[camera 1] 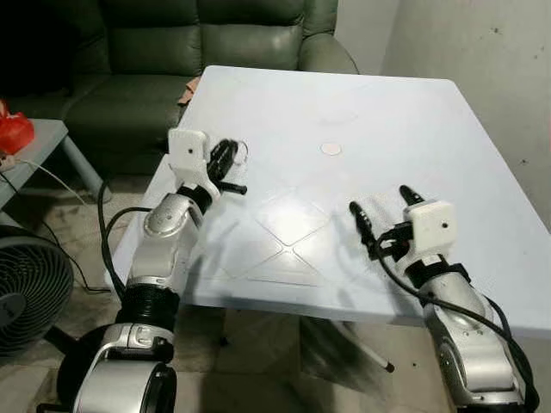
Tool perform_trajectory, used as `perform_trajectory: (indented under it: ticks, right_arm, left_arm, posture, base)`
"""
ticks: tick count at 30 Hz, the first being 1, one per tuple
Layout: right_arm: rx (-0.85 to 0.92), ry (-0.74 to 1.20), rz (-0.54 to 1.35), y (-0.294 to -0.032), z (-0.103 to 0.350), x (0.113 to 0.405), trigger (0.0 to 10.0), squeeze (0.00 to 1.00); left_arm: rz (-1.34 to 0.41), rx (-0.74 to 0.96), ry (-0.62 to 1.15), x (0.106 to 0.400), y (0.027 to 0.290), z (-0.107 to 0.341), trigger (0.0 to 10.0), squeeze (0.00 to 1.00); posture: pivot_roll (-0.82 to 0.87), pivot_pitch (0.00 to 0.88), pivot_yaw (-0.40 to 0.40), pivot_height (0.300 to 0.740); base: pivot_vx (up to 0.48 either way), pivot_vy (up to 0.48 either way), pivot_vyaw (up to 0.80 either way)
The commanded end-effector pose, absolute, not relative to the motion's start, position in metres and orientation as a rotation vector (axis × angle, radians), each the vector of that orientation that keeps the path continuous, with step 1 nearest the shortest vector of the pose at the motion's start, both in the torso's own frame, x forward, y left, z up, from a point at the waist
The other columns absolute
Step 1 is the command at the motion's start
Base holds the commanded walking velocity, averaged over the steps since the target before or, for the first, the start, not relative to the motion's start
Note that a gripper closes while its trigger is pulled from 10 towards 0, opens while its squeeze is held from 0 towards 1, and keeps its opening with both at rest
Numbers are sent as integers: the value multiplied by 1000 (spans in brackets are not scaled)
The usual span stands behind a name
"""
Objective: Hang keys on a hook
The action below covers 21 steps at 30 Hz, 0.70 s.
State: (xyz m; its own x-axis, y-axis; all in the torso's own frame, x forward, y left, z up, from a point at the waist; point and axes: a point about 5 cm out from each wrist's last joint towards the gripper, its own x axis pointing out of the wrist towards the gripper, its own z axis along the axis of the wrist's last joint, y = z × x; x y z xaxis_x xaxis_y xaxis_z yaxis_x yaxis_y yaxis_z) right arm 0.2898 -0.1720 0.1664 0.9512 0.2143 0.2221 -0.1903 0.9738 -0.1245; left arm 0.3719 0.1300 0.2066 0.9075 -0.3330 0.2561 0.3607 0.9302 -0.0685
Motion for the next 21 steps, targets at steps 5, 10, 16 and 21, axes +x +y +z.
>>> perform_trajectory:
  ticks: [5, 10, 16, 21]
  right_arm:
    - [-10, -333, 91, -185, 181, 284, 10000, 0]
    - [9, -328, 23, -191, 175, 280, 10000, 0]
    - [24, -329, -17, -190, 173, 278, 10000, 0]
    - [44, -334, -33, -189, 172, 277, 10000, 0]
  left_arm:
    - [-326, -133, -288, 358, 136, 202, 10000, 0]
    - [-303, -140, -280, 352, 139, 193, 10000, 0]
    - [-283, -134, -303, 348, 143, 192, 10000, 0]
    - [-257, -118, -300, 350, 148, 191, 10000, 0]
  posture:
    - [-27, 99, 7, 740]
    - [-23, 100, -1, 740]
    - [-19, 97, -8, 740]
    - [-19, 97, -8, 740]
  base:
    - [0, 0, 0]
    - [0, 0, 0]
    - [0, 0, 0]
    - [0, 0, 0]
